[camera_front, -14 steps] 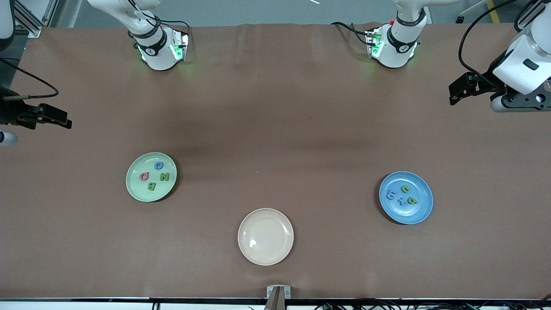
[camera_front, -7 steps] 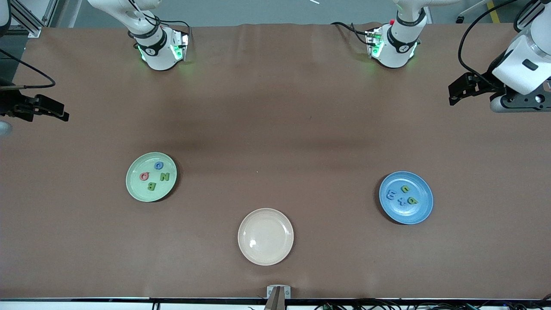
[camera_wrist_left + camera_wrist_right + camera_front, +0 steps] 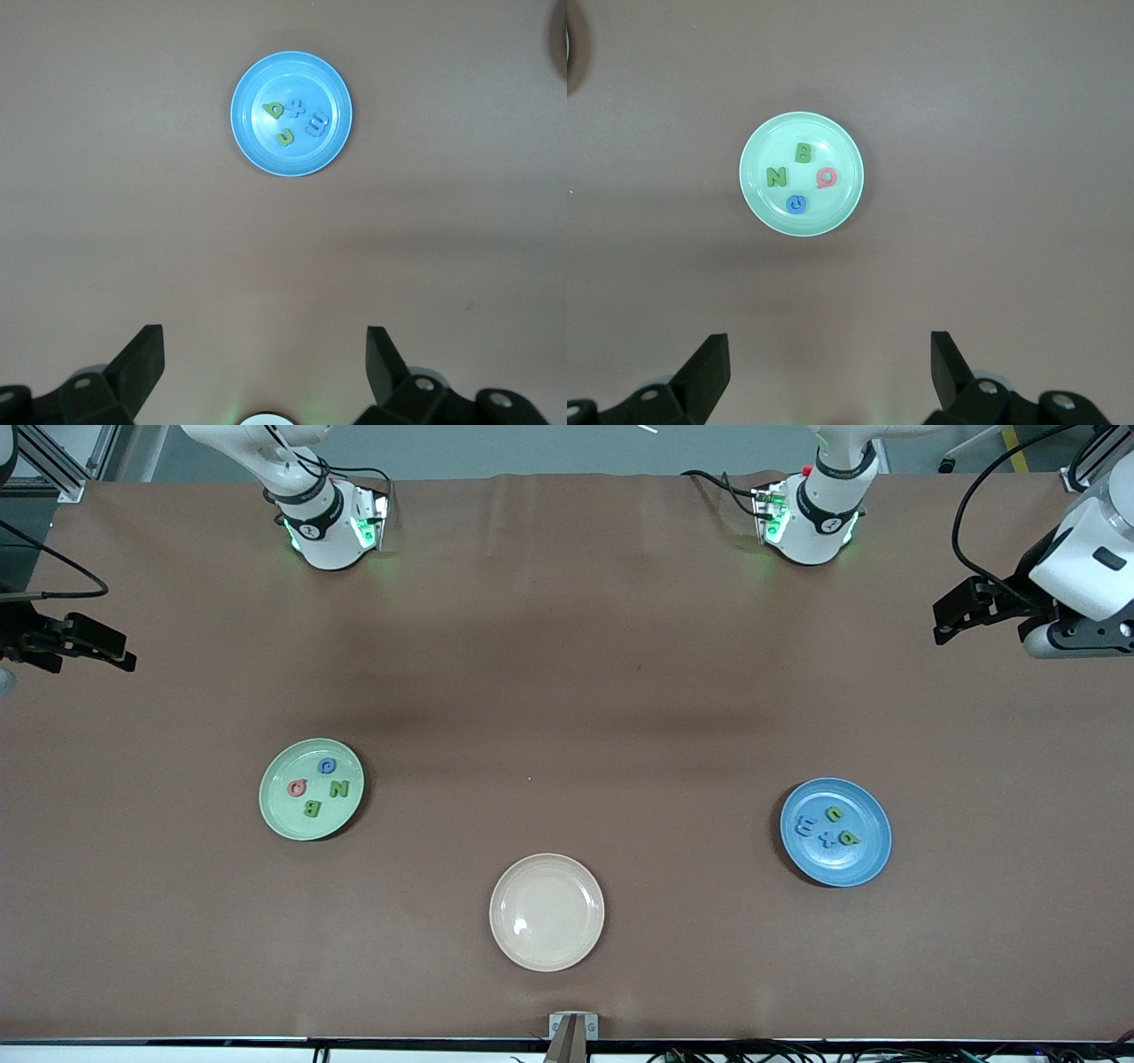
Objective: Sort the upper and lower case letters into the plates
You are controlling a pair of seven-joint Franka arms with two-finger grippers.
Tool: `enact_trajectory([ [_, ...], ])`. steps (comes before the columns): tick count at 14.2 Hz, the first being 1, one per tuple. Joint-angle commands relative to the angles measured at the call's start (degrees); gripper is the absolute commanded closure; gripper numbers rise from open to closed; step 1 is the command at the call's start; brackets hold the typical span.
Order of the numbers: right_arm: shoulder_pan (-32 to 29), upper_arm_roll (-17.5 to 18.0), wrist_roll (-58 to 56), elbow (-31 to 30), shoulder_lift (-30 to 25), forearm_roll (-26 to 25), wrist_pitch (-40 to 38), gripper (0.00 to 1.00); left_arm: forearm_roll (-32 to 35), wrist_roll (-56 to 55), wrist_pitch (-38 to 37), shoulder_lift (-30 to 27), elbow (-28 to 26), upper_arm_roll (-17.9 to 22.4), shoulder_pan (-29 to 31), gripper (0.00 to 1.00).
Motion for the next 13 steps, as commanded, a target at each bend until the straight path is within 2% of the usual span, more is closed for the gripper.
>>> enact_trajectory([
  [1, -0.3, 0.5, -0.6, -4.8, -3.7, -0.2, 2.3, 0.0, 0.2, -0.6, -0.1, 0.7, 1.5, -0.1, -0.1, 0.0],
  [13, 0.3, 0.6, -0.6, -5.0, -3.9, -0.1, 2.4, 0.0, 0.1, -0.4, -0.2, 1.1, 1.5, -0.2, 0.1, 0.0],
])
